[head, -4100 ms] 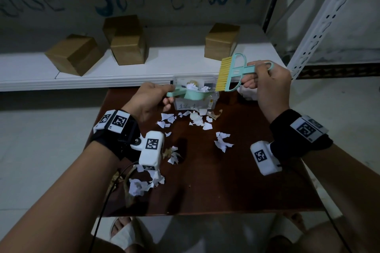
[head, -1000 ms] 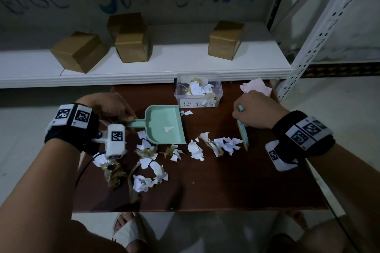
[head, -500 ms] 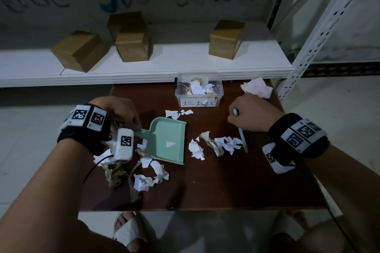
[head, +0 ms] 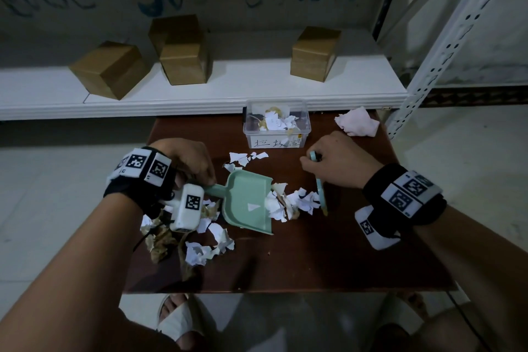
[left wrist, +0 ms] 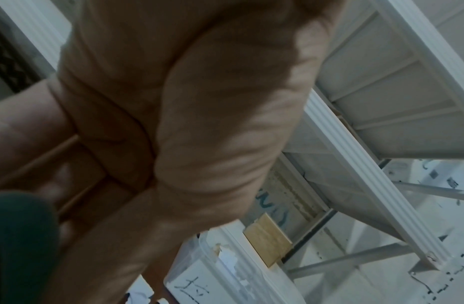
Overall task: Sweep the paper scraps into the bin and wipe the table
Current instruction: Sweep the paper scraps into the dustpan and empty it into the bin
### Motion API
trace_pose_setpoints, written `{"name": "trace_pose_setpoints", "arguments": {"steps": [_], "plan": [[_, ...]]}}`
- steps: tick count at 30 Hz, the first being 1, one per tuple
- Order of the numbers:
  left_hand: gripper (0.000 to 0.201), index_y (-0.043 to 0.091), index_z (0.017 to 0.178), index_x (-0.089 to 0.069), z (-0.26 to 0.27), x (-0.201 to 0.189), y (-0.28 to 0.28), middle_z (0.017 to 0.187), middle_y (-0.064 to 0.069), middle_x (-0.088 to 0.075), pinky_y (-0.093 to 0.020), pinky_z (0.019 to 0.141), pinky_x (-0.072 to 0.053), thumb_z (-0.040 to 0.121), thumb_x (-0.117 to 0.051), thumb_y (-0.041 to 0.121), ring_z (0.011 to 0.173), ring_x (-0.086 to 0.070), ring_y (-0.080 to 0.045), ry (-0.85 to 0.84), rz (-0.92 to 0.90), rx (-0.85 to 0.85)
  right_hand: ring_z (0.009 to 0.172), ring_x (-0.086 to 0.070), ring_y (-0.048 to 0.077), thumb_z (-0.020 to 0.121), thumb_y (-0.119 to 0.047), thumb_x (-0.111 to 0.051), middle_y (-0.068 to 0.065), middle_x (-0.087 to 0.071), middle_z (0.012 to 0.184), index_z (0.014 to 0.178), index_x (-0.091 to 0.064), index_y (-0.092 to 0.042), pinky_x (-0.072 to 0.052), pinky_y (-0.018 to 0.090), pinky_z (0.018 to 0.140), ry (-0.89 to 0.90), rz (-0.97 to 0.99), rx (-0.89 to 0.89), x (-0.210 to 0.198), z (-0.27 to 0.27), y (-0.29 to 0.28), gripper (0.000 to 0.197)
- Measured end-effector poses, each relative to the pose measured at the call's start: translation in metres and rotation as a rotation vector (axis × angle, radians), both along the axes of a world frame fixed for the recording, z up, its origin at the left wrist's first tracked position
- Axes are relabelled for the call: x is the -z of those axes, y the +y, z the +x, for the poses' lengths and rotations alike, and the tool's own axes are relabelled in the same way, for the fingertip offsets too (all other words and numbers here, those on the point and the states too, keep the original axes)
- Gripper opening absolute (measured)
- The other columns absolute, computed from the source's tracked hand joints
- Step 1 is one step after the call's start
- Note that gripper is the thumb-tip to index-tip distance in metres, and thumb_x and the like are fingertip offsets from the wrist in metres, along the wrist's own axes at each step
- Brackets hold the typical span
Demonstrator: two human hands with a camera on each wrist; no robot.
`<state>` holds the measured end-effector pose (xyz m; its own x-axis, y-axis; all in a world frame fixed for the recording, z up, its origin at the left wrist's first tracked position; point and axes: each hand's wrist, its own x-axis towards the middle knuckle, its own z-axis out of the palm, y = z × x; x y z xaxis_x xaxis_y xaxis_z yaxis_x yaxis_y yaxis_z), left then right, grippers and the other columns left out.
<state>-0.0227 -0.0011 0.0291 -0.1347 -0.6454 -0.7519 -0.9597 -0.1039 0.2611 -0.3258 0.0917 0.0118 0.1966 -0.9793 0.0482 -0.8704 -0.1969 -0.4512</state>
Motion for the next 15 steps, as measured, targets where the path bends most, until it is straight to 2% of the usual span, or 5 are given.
{"name": "trace_pose_setpoints", "arguments": {"steps": [3,5,7,11,15], "plan": [[0.028,-0.002,0.114,-0.071,-0.005,0.007,-0.001,0.086,-0.010,-0.072,-0.038,0.073,-0.059,0.087,-0.075,0.006,0.077,-0.068,-0.025,0.046,0.023,0.012,0.054,-0.060,0.022,0.095,-0.038,-0.060,0.012,-0.060,0.054,0.057,-0.053,-0.002,-0.054,0.042,0.063,-0.035,-0.025,0.011,0.002,0.007,0.001,0.053],[0.024,0.003,0.109,-0.073,-0.007,0.012,-0.002,0.088,-0.009,-0.072,-0.045,0.085,-0.058,0.086,-0.077,0.007,0.083,-0.068,-0.026,0.070,0.025,0.017,0.053,-0.064,0.026,0.095,-0.039,-0.058,0.014,-0.064,0.056,0.061,-0.059,0.000,-0.056,0.042,0.060,-0.075,-0.027,0.019,0.005,0.011,0.001,0.052],[0.019,0.006,0.105,-0.073,-0.009,0.014,0.000,0.090,-0.009,-0.073,-0.046,0.089,-0.058,0.087,-0.076,0.008,0.086,-0.068,-0.026,0.092,0.031,0.027,0.051,-0.065,0.027,0.095,-0.037,-0.057,0.014,-0.065,0.056,0.063,-0.060,0.001,-0.056,0.043,0.057,-0.111,-0.017,0.028,0.005,0.015,0.001,0.050],[0.009,0.011,0.103,-0.072,-0.018,0.015,0.002,0.093,-0.007,-0.073,-0.035,0.070,-0.061,0.096,-0.068,0.007,0.086,-0.070,-0.024,0.064,0.069,0.109,0.052,-0.068,0.016,0.098,-0.030,-0.057,0.007,-0.068,0.056,0.067,-0.063,0.002,-0.058,0.042,0.062,-0.166,0.012,0.021,0.003,0.023,0.002,0.046],[0.009,0.012,0.106,-0.070,-0.022,0.017,0.001,0.096,-0.007,-0.072,-0.028,0.056,-0.059,0.101,-0.062,0.010,0.087,-0.070,-0.022,0.027,0.114,0.168,0.049,-0.066,0.005,0.102,-0.027,-0.058,0.009,-0.068,0.058,0.069,-0.064,0.004,-0.057,0.040,0.062,-0.199,0.005,-0.011,0.000,0.026,0.005,0.045]]}}
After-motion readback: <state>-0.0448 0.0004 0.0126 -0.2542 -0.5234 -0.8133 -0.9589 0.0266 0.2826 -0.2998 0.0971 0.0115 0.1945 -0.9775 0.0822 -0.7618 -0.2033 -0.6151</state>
